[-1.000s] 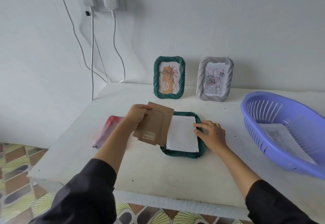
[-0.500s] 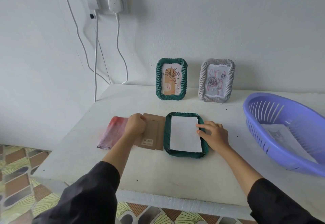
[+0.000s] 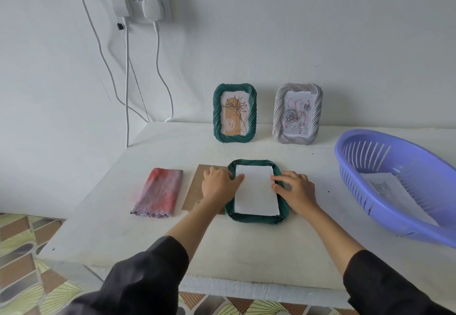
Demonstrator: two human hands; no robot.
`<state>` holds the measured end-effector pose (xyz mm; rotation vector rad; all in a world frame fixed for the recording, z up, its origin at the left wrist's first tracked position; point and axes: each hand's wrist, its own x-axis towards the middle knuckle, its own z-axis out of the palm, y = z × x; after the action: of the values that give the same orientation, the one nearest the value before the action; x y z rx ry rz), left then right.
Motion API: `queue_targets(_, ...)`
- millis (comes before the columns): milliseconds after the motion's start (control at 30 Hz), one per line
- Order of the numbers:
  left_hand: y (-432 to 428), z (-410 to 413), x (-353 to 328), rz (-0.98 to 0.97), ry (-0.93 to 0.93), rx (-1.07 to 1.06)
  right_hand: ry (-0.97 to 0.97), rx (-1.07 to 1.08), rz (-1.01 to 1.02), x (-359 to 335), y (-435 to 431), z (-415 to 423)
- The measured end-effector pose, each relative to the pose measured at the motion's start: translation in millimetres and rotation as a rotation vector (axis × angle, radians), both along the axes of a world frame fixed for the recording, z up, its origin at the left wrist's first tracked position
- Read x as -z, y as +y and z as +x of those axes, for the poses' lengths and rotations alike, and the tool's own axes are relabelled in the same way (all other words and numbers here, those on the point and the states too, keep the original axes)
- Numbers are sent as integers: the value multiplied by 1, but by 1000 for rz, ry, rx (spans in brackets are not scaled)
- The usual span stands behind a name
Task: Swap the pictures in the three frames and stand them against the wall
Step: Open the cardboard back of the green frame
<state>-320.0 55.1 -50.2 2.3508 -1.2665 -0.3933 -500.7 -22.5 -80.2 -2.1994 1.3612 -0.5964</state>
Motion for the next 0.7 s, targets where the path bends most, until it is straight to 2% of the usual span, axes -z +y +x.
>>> queue_targets(167, 0, -4, 9, 24, -68, -22, -4, -7, -4, 0, 0, 0)
queue_targets(567, -3, 1, 8, -76, 142, -104, 31, -8, -19, -3, 3, 0)
queue_targets(633, -4, 0, 6, -88, 159, -127, 31, 6, 15, -6, 3, 1)
queue_targets(700, -3, -3, 3, -108, 138, -156, -41, 19, 146, -16, 2, 1)
